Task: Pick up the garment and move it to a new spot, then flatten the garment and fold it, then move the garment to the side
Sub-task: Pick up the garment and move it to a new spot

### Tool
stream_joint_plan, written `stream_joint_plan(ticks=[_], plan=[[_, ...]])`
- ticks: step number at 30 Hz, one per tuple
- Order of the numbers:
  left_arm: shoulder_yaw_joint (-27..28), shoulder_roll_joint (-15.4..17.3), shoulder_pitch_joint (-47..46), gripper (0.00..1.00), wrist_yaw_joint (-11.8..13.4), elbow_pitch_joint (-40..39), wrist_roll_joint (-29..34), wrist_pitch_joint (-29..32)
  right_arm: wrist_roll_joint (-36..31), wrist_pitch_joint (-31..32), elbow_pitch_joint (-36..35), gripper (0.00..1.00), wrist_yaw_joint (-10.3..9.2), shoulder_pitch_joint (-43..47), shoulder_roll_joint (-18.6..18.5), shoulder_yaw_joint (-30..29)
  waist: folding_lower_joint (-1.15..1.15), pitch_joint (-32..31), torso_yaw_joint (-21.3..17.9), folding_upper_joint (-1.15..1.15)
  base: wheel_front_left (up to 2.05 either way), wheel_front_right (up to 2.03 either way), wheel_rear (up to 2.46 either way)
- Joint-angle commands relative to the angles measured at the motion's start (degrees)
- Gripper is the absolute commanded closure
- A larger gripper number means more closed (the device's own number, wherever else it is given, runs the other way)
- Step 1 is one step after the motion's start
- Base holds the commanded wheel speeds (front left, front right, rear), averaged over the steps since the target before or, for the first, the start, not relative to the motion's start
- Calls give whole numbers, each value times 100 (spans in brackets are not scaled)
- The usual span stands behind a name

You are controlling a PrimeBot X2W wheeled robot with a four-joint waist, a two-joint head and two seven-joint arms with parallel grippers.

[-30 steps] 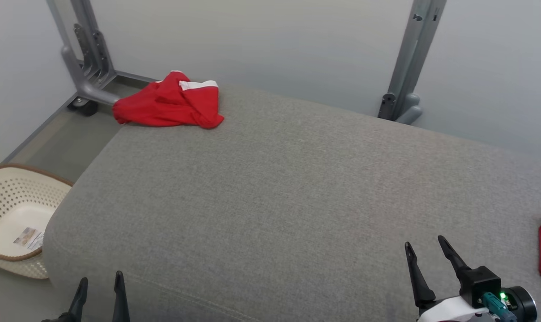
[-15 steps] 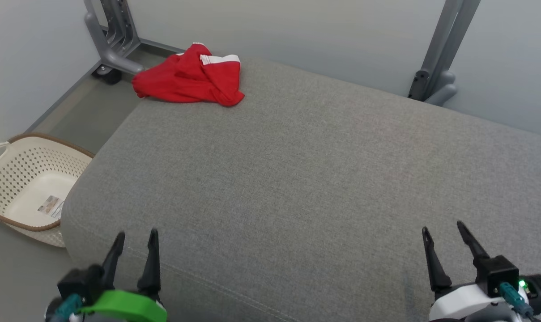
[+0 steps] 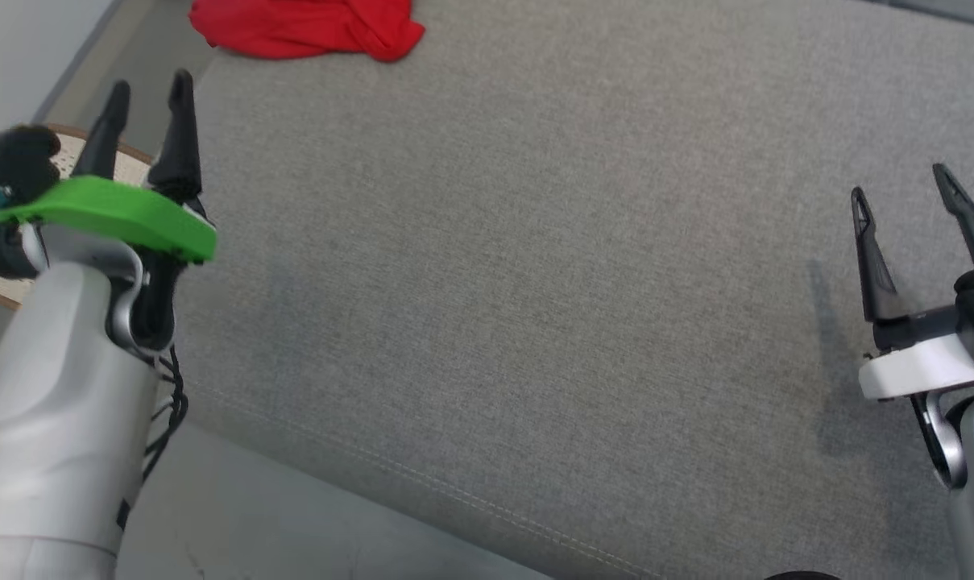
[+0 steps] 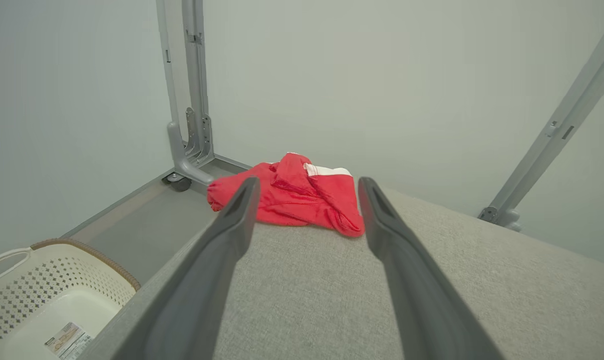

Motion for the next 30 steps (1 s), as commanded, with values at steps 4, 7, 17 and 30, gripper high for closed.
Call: stream_joint_plan(ticks=[4,7,17,30], plan=[[-117,39,-707,0,1,655,-402,-4,-45,-15,-186,0,-8,-251,-133,92,0,1497,-779,0,0,0,0],[-225,126,-1102,0,1,1122,-701,33,-70,-15,-410,0,-8,-337,-159,257,0,1572,-1033,0,0,0,0],[-583,533,-1664,0,1,1950,-1204,-169,-146,-15,-1441,0,-8,4,-56,486,0,1659,-1672,0,0,0,0],[-929,782,-1996,0,1,2221,-1499,-251,-89,174,-2053,0,-8,319,-88,470,0,1805,-1815,0,0,0,0]])
